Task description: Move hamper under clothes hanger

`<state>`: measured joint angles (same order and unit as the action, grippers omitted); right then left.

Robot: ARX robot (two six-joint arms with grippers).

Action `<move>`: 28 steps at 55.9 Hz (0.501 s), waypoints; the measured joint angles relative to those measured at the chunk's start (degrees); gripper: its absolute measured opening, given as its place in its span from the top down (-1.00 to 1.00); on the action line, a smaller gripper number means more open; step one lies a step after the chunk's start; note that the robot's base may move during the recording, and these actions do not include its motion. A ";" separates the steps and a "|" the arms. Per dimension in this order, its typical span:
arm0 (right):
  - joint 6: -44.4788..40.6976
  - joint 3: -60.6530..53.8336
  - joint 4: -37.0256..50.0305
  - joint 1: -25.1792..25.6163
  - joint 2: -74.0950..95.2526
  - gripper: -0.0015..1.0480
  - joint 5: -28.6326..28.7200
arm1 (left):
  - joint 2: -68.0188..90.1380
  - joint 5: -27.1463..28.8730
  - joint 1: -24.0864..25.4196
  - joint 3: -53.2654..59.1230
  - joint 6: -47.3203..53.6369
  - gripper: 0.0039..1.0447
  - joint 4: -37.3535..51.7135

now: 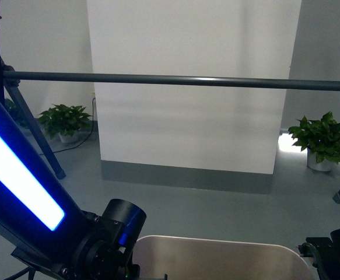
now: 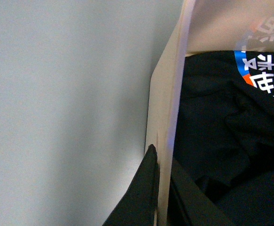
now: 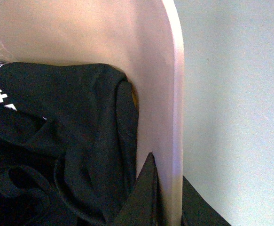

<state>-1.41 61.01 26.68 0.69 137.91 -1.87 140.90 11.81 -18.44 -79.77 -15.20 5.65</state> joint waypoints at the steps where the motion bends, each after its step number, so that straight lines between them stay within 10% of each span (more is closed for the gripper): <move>1: 0.00 0.00 0.00 0.07 0.00 0.95 -0.02 | 0.00 -0.02 -0.04 0.00 0.00 0.93 0.00; 10: 0.00 0.00 0.00 0.35 0.00 0.95 0.04 | 0.00 0.52 -0.24 0.28 -0.13 0.93 0.74; 16: 4.39 -0.98 8.26 -0.04 1.16 0.95 2.80 | 1.88 5.27 -0.46 2.64 -1.29 0.93 17.49; 28: 10.27 7.98 5.05 -0.79 4.42 0.95 4.04 | 5.70 5.27 0.04 -7.58 -1.05 0.93 12.35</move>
<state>8.86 68.99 31.73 -0.10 142.32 2.17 146.61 17.08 -18.39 -87.35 -16.25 18.00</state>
